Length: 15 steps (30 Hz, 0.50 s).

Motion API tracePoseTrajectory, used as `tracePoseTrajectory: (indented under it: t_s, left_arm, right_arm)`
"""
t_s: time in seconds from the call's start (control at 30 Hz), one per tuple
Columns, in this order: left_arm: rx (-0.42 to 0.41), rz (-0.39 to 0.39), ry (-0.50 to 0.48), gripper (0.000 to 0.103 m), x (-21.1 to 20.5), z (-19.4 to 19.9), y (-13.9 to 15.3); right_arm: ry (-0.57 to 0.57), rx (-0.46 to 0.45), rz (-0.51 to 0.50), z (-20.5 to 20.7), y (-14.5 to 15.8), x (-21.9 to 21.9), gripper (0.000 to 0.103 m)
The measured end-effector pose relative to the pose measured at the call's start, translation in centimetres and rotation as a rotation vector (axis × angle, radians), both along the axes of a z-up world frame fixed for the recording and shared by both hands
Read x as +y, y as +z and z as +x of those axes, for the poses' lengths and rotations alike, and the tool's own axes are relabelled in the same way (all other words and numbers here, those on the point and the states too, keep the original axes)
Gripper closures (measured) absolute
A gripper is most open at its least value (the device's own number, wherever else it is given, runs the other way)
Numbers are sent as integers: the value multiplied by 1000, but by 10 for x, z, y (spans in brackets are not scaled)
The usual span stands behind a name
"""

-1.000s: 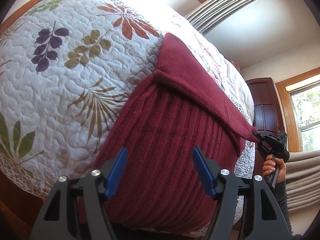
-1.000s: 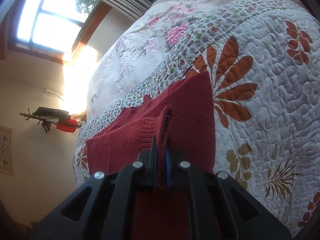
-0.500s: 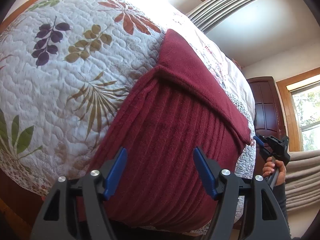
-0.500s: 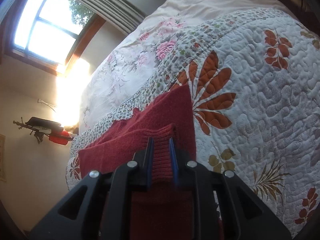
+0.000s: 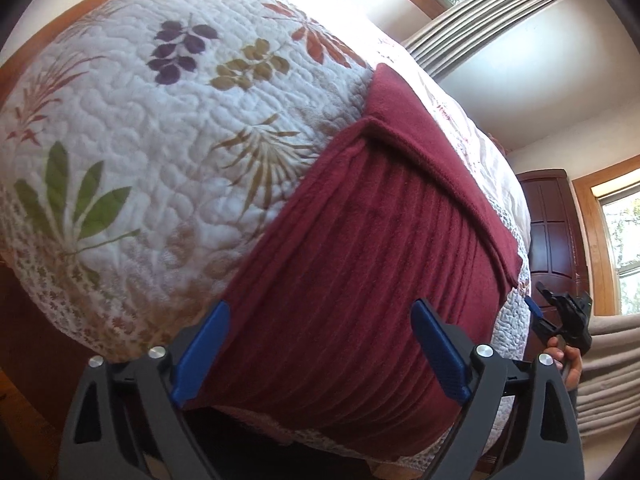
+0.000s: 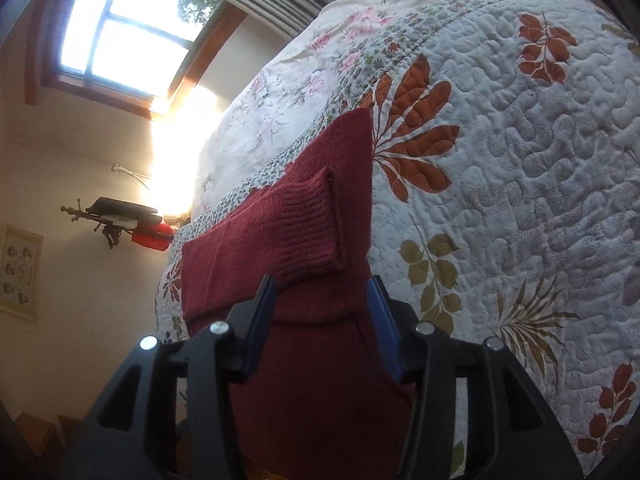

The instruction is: Fold small clothes

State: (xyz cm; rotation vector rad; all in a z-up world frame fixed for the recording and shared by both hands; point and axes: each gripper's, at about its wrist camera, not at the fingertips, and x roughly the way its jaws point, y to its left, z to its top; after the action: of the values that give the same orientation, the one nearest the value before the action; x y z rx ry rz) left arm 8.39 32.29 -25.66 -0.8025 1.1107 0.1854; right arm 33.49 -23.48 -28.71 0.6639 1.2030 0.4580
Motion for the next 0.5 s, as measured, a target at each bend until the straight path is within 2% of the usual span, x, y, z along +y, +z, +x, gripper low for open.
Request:
tracePoseTrajectory:
  t_s: [0.1,0.23,0.33,0.5]
  left_arm:
    - [58,5,-42,10,4,-21,-18]
    - [130,-22,-118,9,10,-37,-60]
    - [172,-73,-194,9,12,-40,-97]
    - [159,-168,-303,9,16,-32,-138]
  right_arm:
    - [62,8,-26,-44,-9,-14,41]
    - [83,83,-72,-114,-37,-29,41]
    - [31,141,-73,-167,-51,-39,41]
    - [-104,228,-43,-243,-62,-47,40]
